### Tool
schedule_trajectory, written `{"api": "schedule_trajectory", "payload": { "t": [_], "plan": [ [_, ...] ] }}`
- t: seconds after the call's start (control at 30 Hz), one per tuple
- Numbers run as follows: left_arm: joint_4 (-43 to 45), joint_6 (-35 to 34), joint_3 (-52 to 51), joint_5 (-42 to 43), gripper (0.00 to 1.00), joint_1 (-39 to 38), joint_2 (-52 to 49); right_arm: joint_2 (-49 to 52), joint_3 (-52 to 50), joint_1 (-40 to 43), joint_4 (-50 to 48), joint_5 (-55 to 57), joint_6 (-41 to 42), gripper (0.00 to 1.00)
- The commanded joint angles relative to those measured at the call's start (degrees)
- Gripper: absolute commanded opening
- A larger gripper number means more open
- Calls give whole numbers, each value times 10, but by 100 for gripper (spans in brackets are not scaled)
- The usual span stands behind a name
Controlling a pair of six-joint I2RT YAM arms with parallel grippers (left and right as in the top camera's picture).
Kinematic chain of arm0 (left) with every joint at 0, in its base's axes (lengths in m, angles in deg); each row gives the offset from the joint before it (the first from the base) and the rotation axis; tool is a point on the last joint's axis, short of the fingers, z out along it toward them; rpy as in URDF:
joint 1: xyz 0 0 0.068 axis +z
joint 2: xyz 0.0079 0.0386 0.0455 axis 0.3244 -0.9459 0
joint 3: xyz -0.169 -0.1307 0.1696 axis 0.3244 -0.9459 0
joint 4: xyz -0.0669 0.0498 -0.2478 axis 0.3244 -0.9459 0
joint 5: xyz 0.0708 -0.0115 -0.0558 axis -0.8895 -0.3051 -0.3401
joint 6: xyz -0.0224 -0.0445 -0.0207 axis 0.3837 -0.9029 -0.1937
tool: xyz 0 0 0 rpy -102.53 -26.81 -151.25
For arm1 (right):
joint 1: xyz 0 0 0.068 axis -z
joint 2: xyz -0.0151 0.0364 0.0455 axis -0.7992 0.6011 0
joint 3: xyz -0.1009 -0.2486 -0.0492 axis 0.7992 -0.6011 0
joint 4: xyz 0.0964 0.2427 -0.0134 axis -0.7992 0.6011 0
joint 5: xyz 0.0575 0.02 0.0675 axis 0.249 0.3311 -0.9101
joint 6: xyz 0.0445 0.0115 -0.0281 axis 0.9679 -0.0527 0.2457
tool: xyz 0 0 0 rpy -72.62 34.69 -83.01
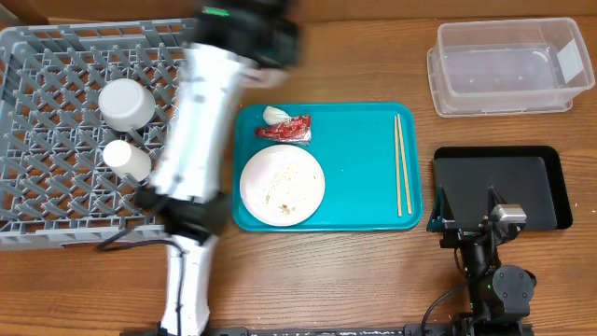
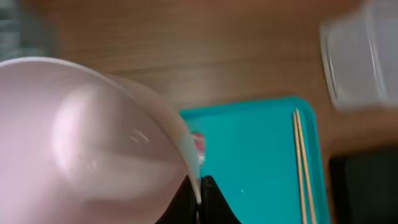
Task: Sort waste into correct bins and load items into the dishwasher
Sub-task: 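Lift the pink-rimmed bowl and carry it toward the dish rack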
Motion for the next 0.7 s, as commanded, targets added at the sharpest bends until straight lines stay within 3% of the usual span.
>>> {"api": "schedule_trajectory", "payload": {
  "t": [0.0, 0.33, 0.5, 0.67],
  "plan": [
    [-26, -55, 28, 135, 4, 116, 30, -6, -6, -2, -3, 5, -4, 100],
    [-62, -12, -2, 381, 4, 402, 30, -6, -6, -2, -3, 5, -4, 100],
    [-62, 37, -59, 471, 4, 480, 29, -6, -6, -2, -3, 5, -4, 100],
    [-50, 73, -155, 493, 4, 532, 30, -6, -6, -2, -3, 5, -4, 100]
  ]
}}
